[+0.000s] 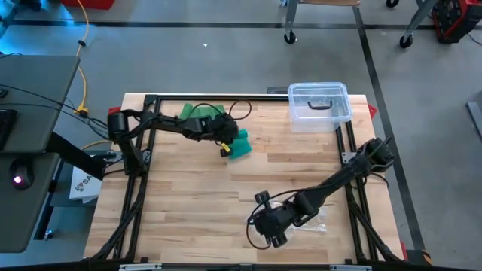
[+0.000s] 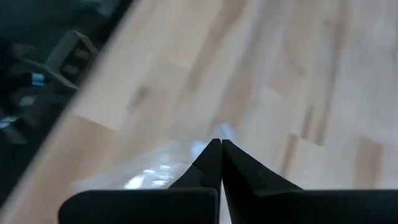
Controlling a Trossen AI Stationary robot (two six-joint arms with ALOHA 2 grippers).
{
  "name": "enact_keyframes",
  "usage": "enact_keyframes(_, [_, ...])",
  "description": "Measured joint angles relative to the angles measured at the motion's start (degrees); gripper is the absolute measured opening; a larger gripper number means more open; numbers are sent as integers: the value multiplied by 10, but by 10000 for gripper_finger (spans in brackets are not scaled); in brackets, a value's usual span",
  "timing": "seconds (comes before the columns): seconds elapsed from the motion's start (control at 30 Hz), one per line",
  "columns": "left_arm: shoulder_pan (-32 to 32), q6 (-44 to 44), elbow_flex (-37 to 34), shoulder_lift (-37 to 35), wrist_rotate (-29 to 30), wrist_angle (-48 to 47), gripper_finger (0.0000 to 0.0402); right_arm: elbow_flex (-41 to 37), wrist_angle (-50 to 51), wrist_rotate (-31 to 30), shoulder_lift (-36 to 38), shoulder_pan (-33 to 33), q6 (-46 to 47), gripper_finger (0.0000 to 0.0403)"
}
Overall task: Roll bandage
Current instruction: Roll the blue bandage
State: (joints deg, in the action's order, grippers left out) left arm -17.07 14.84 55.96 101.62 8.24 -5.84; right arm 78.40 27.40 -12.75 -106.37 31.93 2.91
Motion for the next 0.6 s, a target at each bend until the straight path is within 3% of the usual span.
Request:
enact_keyframes(0.23, [10,-2,0,-2,-4,-8,65,-123,-102,-22,8,-96,-14,4])
enact_keyframes(0.5, [11,-23,1,-2,-7,-6,66,-144,-185,51,11,-277,-98,74])
enact_keyframes(0.6, [11,-28,1,-2,-7,-7,69,-161,-245,98,-5,-336,-138,83])
